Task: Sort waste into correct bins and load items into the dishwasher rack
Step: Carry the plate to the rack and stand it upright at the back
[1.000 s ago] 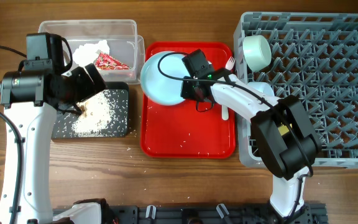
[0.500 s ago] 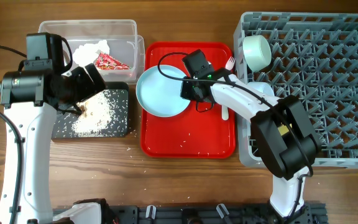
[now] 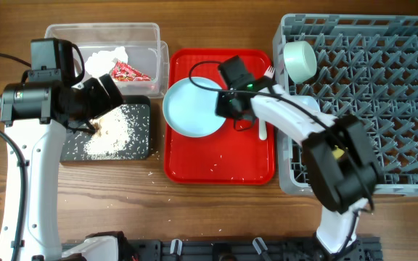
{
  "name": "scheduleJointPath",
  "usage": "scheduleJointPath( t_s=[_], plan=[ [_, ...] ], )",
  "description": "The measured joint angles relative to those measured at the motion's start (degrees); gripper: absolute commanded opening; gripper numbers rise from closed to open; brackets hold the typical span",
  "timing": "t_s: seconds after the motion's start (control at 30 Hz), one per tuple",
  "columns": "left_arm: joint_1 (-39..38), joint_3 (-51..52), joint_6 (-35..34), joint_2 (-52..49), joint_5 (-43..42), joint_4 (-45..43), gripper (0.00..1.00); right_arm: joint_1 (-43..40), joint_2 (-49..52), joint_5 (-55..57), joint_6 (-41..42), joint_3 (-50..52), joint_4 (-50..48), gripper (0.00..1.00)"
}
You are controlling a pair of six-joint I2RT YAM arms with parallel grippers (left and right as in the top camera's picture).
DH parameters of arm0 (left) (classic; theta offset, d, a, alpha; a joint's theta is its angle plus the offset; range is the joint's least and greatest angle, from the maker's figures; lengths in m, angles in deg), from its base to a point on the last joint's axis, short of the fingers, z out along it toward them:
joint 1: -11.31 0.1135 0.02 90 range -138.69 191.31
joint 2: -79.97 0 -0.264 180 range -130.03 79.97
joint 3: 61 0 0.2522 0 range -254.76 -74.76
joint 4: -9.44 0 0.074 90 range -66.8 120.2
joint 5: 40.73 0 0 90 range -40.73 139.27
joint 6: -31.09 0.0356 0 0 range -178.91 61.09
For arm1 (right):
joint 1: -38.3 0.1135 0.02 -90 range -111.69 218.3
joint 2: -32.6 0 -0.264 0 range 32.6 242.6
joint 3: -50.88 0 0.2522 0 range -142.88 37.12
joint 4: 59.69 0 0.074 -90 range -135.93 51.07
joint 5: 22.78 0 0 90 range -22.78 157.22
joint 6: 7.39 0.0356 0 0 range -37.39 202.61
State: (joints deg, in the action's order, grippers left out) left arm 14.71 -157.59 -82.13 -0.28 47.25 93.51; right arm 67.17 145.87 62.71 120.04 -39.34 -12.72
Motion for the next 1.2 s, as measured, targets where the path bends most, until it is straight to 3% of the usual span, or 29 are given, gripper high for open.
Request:
scheduleJointPath(
  t_s=[0.17,0.3,0.47,0.57,0.77,0.93,1.03,1.2],
  plan=[
    [0.0,0.0,0.0,0.0,0.0,0.0,1.00,-3.3,-13.2,3.4,-2.8,0.0,5.2,0.04],
    [0.0,0.0,0.0,0.0,0.0,0.0,1.00,-6.1,-24.6,12.6,-3.3,0.0,9.9,0.04],
    [0.0,0.0,0.0,0.0,0.0,0.0,1.00,-10.2,-28.7,40.7,-3.8,0.0,13.8,0.04],
    [0.0,0.0,0.0,0.0,0.0,0.0,1.00,-11.9,-28.7,58.3,-4.6,0.0,11.3,0.04],
    [0.0,0.0,0.0,0.0,0.0,0.0,1.00,-15.6,-28.7,70.2,-19.9,0.3,-7.1,0.04],
    [0.0,0.0,0.0,0.0,0.0,0.0,1.00,-20.7,-25.0,70.4,-43.2,0.2,-21.2,0.04],
    [0.0,0.0,0.0,0.0,0.0,0.0,1.00,-22.2,-18.7,70.3,-52.9,0.2,-21.7,0.04],
    [0.0,0.0,0.0,0.0,0.0,0.0,1.00,-22.1,-10.2,69.7,-57.7,0.2,-20.9,0.04]
  ],
)
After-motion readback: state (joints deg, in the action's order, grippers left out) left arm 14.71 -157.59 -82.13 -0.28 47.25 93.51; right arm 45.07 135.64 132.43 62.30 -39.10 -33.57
